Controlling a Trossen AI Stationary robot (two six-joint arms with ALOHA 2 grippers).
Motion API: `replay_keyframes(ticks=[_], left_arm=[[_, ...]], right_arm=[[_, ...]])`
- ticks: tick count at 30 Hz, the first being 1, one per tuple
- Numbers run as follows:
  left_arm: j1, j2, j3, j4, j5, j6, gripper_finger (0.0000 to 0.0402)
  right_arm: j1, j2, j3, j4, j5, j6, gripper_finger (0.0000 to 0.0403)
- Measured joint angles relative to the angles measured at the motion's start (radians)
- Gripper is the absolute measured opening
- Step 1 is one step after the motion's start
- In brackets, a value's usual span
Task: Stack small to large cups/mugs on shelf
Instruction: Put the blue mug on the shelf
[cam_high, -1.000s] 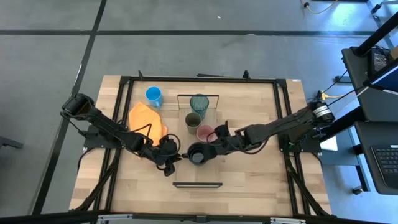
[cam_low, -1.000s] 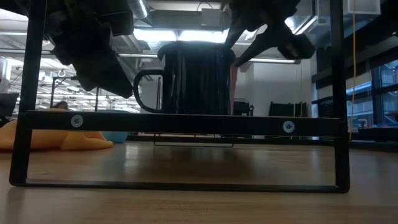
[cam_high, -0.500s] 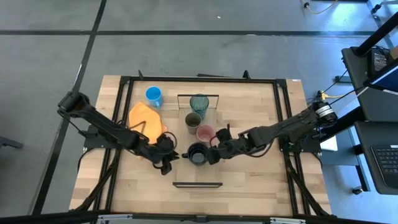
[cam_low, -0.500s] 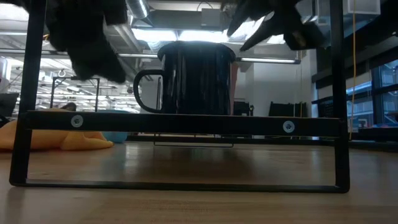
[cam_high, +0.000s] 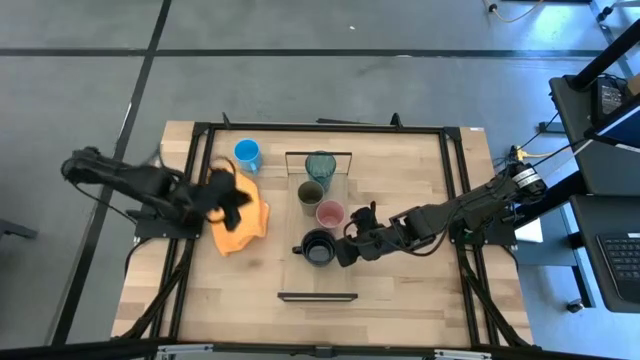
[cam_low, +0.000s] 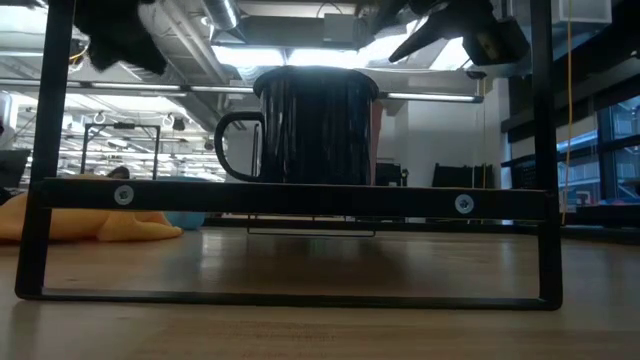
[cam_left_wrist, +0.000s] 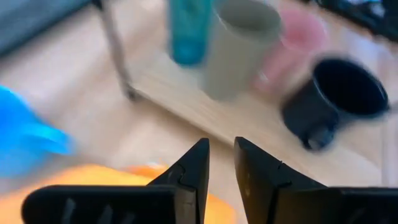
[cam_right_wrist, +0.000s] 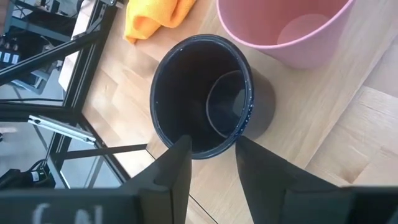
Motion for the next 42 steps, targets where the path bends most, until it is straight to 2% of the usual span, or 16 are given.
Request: replay_keyframes(ticks=[3, 7, 10, 14, 20, 27, 30, 33, 37, 42], left_arm=[[0.099, -0.03, 0.089, -0.117, -0.046, 0.105, 0.0069], [0.265, -0.003, 0.18, -0.205, -0.059, 0.228, 0.0069], [0.41, 0.039, 0.195, -0.237, -0.048, 0.234, 0.0069], [0.625, 0.098, 0.132, -0.217, 0.05, 0.184, 0.0069], [0.882, 0.167, 0.044, -0.072, 0.308, 0.194, 0.0069], [1.075, 0.258, 0.053, -0.091, 0.274, 0.225, 0.0069], [1.145, 0.307, 0.053, -0.154, 0.278, 0.166, 0.0069], [1.176, 0.352, 0.053, -0.152, 0.286, 0.173, 0.0069], [1.172, 0.358, 0.053, -0.098, 0.322, 0.212, 0.0069], [1.157, 0.358, 0.053, -0.031, 0.287, 0.218, 0.0069]], right_arm=[[0.0, 0.0, 0.0, 0.005, 0.0, -0.001, 0.0127], [0.0, 0.0, 0.0, 0.009, 0.015, -0.002, 0.0127], [0.0, 0.0, 0.0, 0.013, 0.015, -0.002, 0.0127], [0.0, 0.0, 0.0, 0.028, 0.016, -0.001, 0.0127], [0.023, 0.0, 0.0, 0.114, 0.057, -0.001, 0.0127], [0.076, 0.0, 0.056, 0.103, 0.195, -0.002, 0.0127], [0.091, 0.0, 0.078, 0.068, 0.235, -0.002, 0.0127], [0.1, 0.0, 0.088, 0.036, 0.251, -0.003, 0.0127], [0.1, 0.0, 0.089, 0.018, 0.251, -0.002, 0.0127], [0.099, 0.0, 0.089, 0.006, 0.251, -0.002, 0.0127]])
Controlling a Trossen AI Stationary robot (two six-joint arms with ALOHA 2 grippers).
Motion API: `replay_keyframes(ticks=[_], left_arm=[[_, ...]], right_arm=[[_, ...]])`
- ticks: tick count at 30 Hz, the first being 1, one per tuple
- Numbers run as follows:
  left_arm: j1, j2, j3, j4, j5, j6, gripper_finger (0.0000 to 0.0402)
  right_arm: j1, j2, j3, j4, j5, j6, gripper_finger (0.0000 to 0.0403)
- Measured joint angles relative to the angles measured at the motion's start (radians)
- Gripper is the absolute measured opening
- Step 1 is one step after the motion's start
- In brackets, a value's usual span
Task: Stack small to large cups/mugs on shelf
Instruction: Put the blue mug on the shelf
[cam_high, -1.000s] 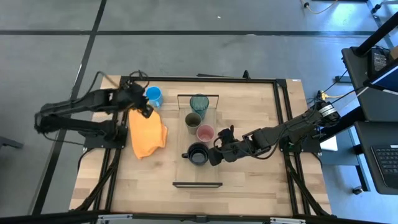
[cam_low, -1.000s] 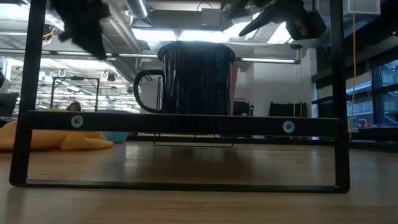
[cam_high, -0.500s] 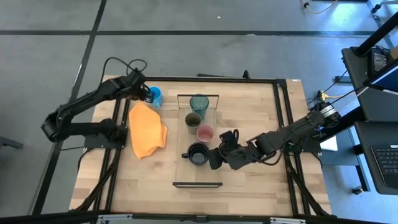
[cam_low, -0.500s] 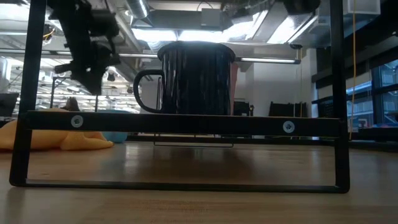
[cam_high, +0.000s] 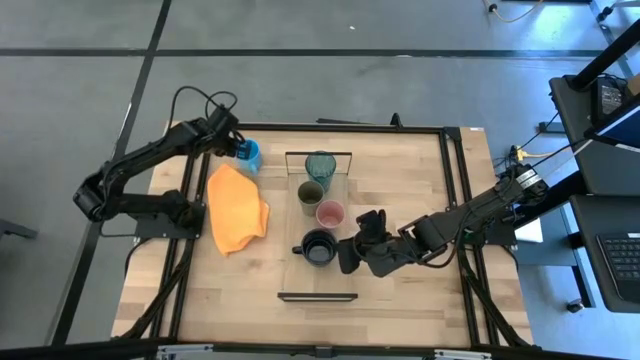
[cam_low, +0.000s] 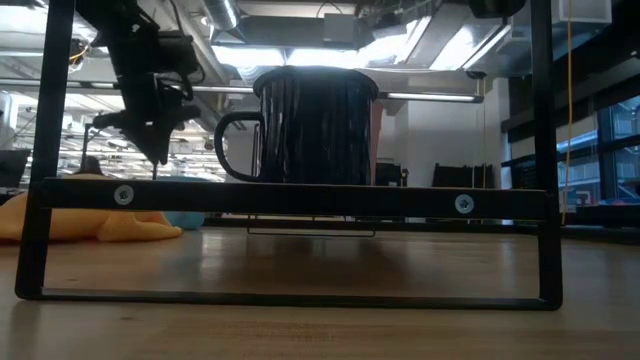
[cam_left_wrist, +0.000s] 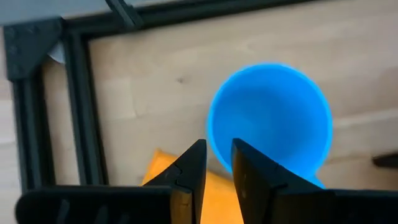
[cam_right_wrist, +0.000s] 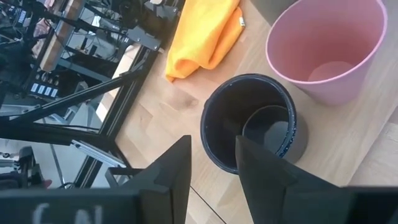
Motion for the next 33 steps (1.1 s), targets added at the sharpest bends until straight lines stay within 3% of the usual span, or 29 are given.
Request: replay_keyframes(ticks=[14, 25, 33], left_arm=[[0.002, 0.121, 0.001, 0.053, -0.025, 0.036, 0.0069], [0.005, 0.144, 0.001, 0.087, -0.054, 0.078, 0.0069], [0.021, 0.16, 0.0, 0.099, 0.06, 0.174, 0.0041]], right_arm=[[-0.017, 0.0, 0.001, -0.034, 0.003, 0.005, 0.0127], [-0.016, 0.0, 0.001, -0.073, 0.002, 0.05, 0.0127], [-0.016, 0.0, 0.001, -0.073, 0.002, 0.053, 0.0127]])
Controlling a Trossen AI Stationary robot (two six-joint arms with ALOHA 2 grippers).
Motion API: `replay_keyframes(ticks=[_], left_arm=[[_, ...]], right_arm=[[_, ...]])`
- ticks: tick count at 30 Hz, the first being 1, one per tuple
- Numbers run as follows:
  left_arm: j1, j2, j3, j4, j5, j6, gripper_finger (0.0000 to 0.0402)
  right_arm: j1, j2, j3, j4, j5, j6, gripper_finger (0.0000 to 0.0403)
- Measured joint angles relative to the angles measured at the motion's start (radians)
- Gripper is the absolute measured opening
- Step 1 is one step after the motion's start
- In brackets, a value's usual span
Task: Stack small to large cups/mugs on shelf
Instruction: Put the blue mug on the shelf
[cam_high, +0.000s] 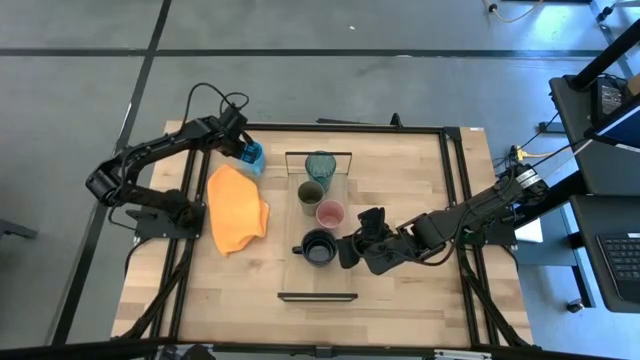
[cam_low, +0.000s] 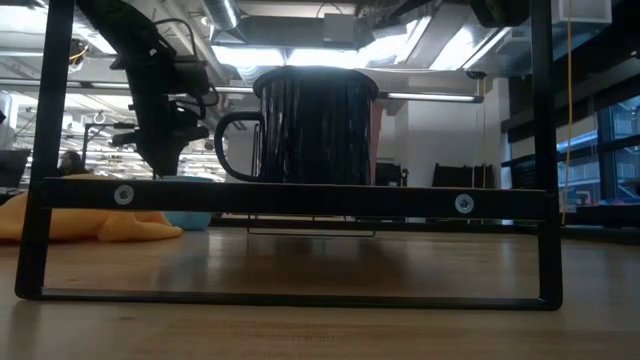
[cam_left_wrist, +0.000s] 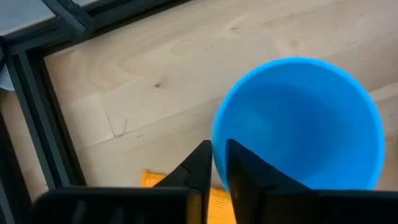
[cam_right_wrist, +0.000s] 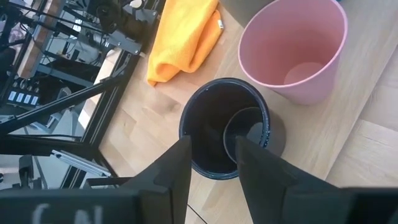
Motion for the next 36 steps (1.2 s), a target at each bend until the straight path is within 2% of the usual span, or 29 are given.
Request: replay_keyframes(ticks=[5, 14, 19, 23, 30, 36], left_arm=[[0.001, 0.013, 0.001, 0.005, 0.001, 0.01, 0.0007], [0.001, -0.001, 0.0, 0.023, 0.018, 0.043, 0.0003], [-0.009, -0.083, -0.001, -0.009, 0.05, 0.059, 0.0002], [-0.035, -0.174, 0.032, -0.128, 0.059, 0.097, 0.0002], [-0.135, -0.326, 0.161, -0.313, 0.129, 0.158, 0.0001], [-0.288, -0.399, 0.265, -0.519, 0.3, 0.292, 0.0]], right_arm=[[0.0, 0.0, 0.0, 0.0, -0.001, 0.0, 0.0127], [0.0, 0.0, 0.0, 0.001, -0.01, 0.001, 0.0127], [0.0, 0.0, 0.0, -0.017, -0.01, 0.003, 0.0127], [0.0, 0.0, 0.0, -0.028, -0.012, 0.005, 0.0127], [-0.023, 0.0, 0.0, -0.029, -0.049, 0.004, 0.0127], [-0.038, 0.0, 0.0, -0.037, -0.064, 0.002, 0.0127]])
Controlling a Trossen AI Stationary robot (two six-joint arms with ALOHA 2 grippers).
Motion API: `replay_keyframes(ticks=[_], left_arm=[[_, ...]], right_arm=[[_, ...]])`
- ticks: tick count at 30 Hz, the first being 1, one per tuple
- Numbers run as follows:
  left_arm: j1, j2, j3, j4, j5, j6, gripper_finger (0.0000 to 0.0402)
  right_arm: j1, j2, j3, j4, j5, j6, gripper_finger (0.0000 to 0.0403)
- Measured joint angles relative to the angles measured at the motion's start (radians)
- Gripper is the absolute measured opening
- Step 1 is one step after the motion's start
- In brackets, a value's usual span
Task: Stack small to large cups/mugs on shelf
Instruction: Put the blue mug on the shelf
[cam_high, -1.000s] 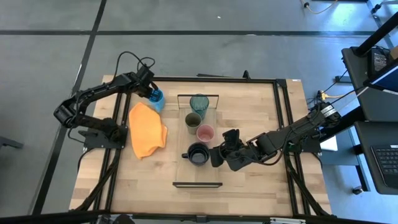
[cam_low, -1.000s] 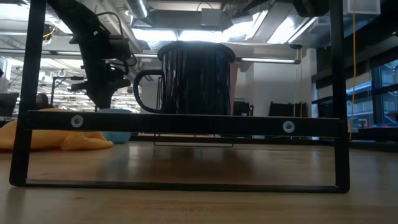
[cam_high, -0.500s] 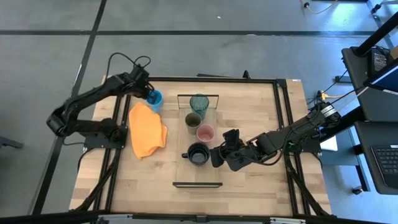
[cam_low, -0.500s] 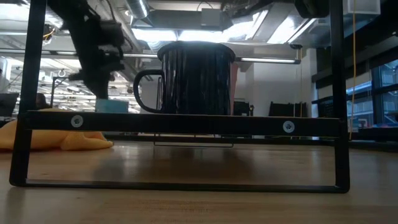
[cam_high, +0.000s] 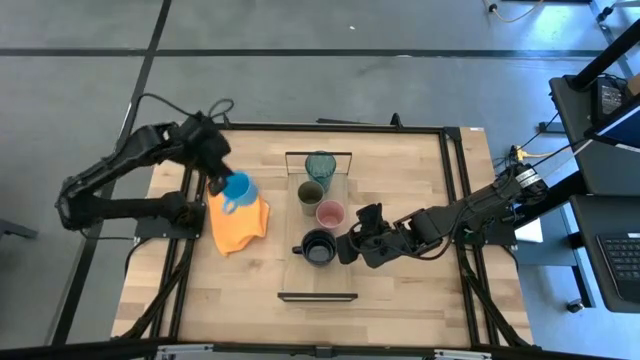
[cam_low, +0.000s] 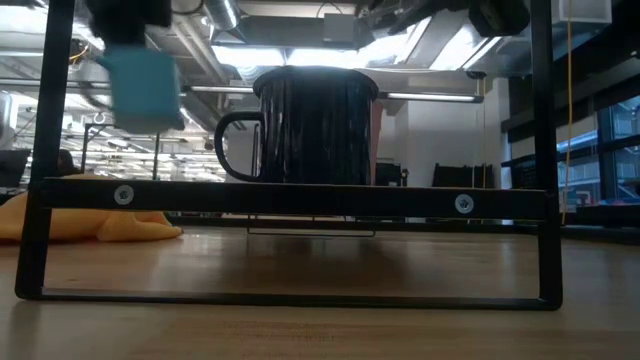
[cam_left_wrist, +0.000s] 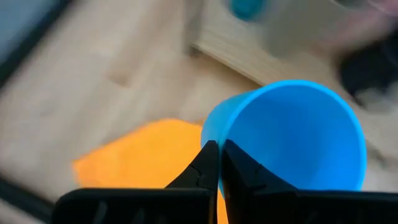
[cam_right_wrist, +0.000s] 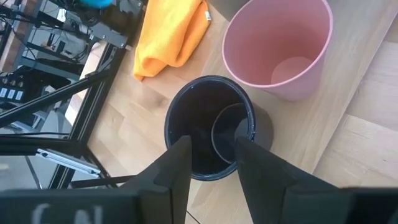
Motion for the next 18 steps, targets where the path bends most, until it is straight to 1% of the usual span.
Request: replay_keyframes(ticks=[3, 7, 11, 13, 18], left_arm=[[-0.106, -0.031, 0.027, -0.055, 0.055, 0.006, 0.0], [-0.253, -0.066, 0.031, -0.06, 0.055, -0.034, 0.0], [-0.395, -0.059, 0.031, -0.062, 0.037, -0.056, 0.0], [-0.46, -0.038, 0.031, -0.06, 0.025, -0.062, 0.0], [-0.607, 0.042, 0.031, -0.019, -0.048, -0.092, 0.0]], right_arm=[[-0.002, 0.0, 0.0, 0.0, 0.0, 0.0, 0.0127], [-0.002, 0.0, 0.0, 0.0, 0.0, 0.006, 0.0127], [-0.002, 0.0, 0.0, 0.0, -0.001, 0.031, 0.0127], [-0.002, 0.0, 0.0, 0.0, -0.009, 0.05, 0.0127], [-0.002, 0.0, 0.0, 0.0, -0.018, 0.071, 0.0127]])
